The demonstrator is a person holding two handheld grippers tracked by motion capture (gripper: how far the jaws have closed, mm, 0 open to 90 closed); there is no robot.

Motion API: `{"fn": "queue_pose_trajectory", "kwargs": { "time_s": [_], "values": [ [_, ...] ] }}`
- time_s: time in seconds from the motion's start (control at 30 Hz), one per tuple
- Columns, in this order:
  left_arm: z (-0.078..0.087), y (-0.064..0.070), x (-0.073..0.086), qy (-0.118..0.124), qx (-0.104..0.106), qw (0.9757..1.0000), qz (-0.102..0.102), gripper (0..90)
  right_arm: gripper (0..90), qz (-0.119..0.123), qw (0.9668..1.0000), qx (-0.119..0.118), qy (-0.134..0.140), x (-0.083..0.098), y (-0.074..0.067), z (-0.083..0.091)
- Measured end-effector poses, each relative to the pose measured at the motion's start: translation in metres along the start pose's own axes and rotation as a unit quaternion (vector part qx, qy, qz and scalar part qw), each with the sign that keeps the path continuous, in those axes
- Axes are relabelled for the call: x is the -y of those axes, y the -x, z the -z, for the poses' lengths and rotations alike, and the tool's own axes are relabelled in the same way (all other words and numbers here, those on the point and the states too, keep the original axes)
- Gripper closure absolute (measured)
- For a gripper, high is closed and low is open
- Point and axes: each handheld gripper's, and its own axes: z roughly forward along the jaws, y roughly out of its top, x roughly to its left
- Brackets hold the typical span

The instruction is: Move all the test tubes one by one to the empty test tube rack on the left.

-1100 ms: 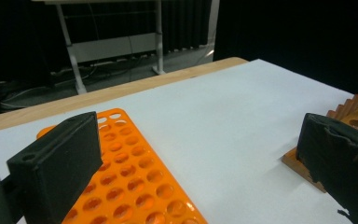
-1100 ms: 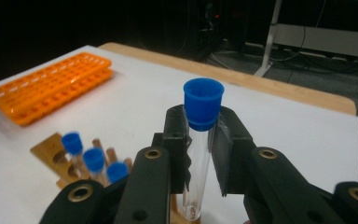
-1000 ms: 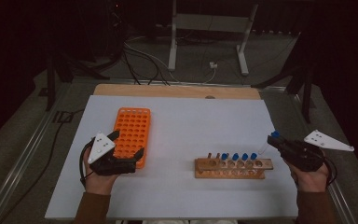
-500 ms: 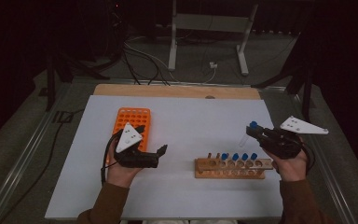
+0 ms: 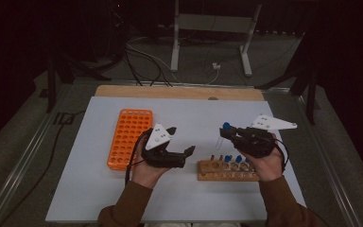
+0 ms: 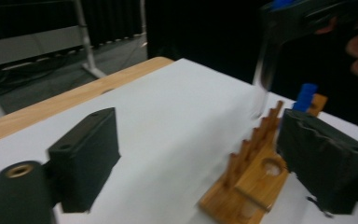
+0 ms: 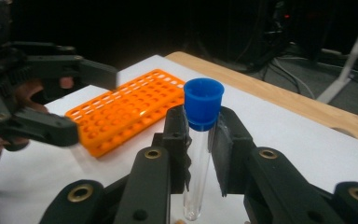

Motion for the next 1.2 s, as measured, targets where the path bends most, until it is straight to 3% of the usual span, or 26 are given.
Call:
{"fn": "queue_pose_trajectory", "kwargs": {
  "time_s": [0.1,0.43,0.67,0.87,1.0,1.07,1.2],
  "values": [
    [-0.006,0.003,-0.002,-0.002,0.008,1.0,0.001,22.2,76.7,0.002,0.9999,-0.01,-0.002,-0.001,-0.007,-0.007],
    [-0.032,0.016,-0.006,-0.002,0.067,0.9977,0.001,52.1,76.7,0.0,0.9992,-0.039,0.0,-0.002,-0.019,-0.018],
    [-0.036,0.018,-0.006,0.005,0.083,0.9965,0.004,64.9,76.7,0.003,0.9988,-0.049,-0.004,-0.001,-0.023,-0.02],
    [-0.036,0.017,-0.006,0.009,0.084,0.9964,0.004,77.1,76.7,0.001,0.9984,-0.056,-0.004,-0.001,-0.022,-0.02],
    [-0.036,0.017,-0.005,0.011,0.081,0.9967,-0.001,78.2,75.8,0.002,0.9983,-0.058,-0.005,-0.001,-0.021,-0.02],
    [-0.036,0.015,-0.005,0.012,0.074,0.9972,0.002,78.3,64.5,-0.001,0.9981,-0.061,-0.001,-0.001,-0.02,-0.019],
    [-0.032,0.007,-0.003,0.013,0.053,0.9984,0.01,78.3,41.3,0.005,0.9989,-0.045,0.012,0.0,-0.019,-0.012]
  ]
}}
